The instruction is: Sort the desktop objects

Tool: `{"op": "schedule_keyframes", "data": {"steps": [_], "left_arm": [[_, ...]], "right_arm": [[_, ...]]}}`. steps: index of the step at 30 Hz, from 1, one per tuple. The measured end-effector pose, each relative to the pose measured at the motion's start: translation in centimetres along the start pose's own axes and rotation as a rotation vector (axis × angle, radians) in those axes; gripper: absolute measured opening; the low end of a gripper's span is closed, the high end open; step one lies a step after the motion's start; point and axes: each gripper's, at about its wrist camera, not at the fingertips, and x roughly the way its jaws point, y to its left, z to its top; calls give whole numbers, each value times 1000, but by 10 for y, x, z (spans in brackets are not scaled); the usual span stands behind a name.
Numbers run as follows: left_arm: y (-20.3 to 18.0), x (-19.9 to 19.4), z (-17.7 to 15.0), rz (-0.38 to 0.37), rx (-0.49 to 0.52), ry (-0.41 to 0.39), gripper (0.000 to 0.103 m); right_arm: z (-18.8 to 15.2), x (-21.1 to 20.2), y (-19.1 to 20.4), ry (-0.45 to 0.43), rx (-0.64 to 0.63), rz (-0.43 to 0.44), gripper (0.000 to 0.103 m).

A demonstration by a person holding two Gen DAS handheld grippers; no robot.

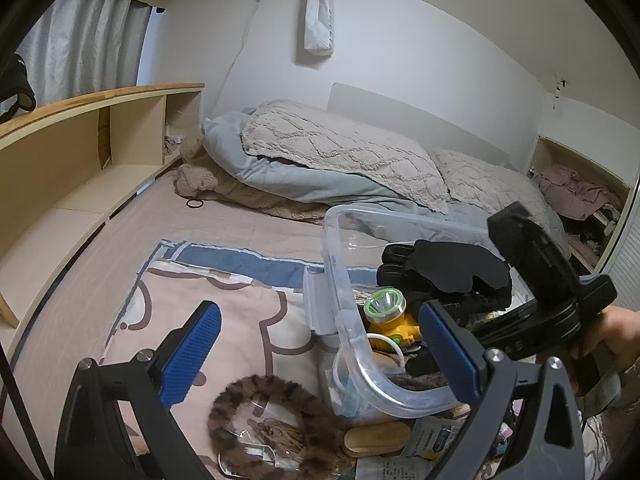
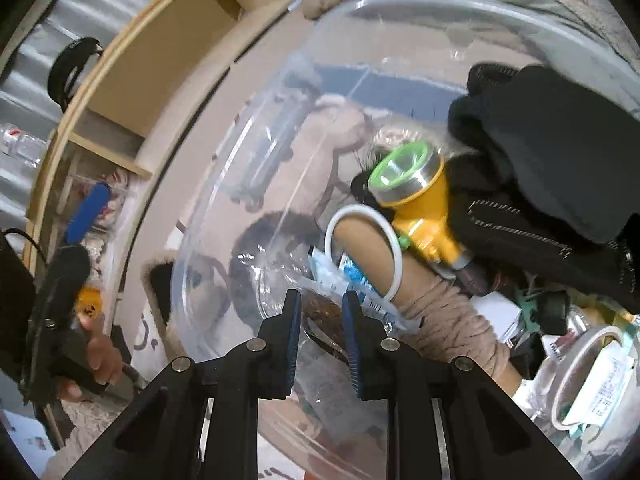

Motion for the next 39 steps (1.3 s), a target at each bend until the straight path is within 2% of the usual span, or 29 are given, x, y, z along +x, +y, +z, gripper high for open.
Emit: {"op": "schedule_keyframes", "data": {"steps": [4,9,15,22,23,25,26,27,31,33,39], "left_arm": [[1,-2,0,-2,1,-1,100],[-2,-10,2,5,12,-10,100],[-11,-17,3,14,25,-12,100],[-26,-31,6,41,30,-19,100],[-29,-34,6,43,28,-23,100],[-34,-40,7,50,28,-28,100],[-37,-43,8,54,31,-29,100],[-39,-45,8,59,34,-30,101],[-51,-56,8,76,47,-46,103],[-57,-61,7,83,53,-50,103],[-75,-74,4,99,74,-62,103]], "right_arm": [[-4,-7,0,-29,6,-4,22],[-11,-38,-7,-153,43,14,22],[-38,-73,-17,-292,53,-5,22],[-70,-96,-26,-397,65,-30,22],[-74,-100,-29,-414,69,-37,25],[-84,-109,-32,-455,72,-55,52],[-88,-113,-32,-476,68,-65,74],[-93,-118,-32,-505,62,-82,79],[-113,-134,-30,-578,45,-140,81],[-123,-142,-27,-619,34,-173,103],[-150,-162,-20,-705,-6,-258,103]]}}
